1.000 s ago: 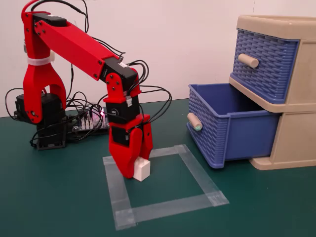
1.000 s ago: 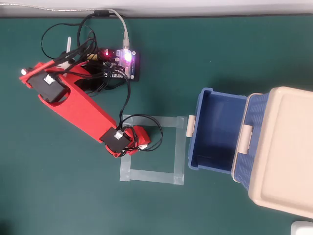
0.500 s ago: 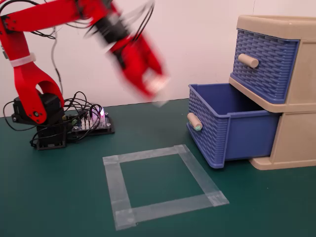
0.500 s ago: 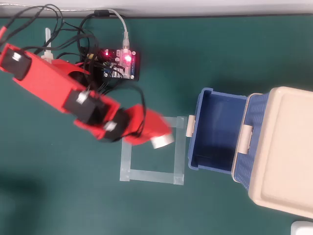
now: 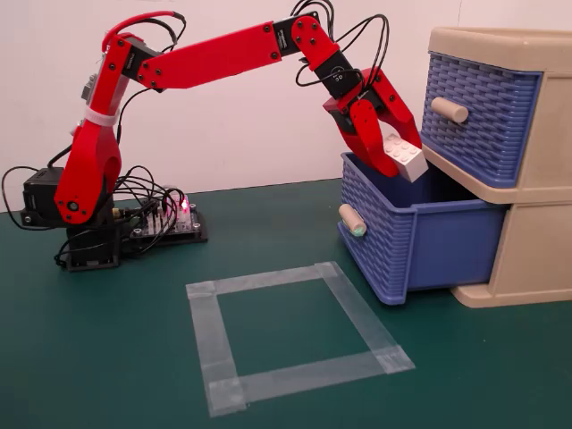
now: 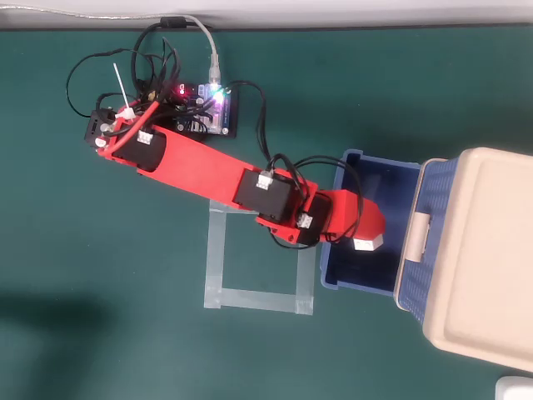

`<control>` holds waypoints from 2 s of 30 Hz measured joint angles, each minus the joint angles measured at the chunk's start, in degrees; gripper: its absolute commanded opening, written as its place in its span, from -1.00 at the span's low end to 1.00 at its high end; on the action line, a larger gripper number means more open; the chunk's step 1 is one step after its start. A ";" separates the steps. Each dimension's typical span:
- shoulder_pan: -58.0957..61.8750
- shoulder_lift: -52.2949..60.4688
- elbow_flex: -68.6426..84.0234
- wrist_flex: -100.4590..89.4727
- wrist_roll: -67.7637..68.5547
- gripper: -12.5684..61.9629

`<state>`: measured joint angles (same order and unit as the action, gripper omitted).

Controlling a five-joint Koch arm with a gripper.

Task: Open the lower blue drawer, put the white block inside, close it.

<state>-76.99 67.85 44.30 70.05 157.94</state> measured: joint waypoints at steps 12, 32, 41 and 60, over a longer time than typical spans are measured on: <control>-1.85 18.63 1.49 26.19 5.36 0.24; 1.05 -16.79 -20.92 9.32 4.39 0.25; 1.58 -18.98 -26.72 11.07 4.22 0.25; 75.32 26.37 39.55 39.11 -76.29 0.24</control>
<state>-1.67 94.22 83.85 109.16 81.65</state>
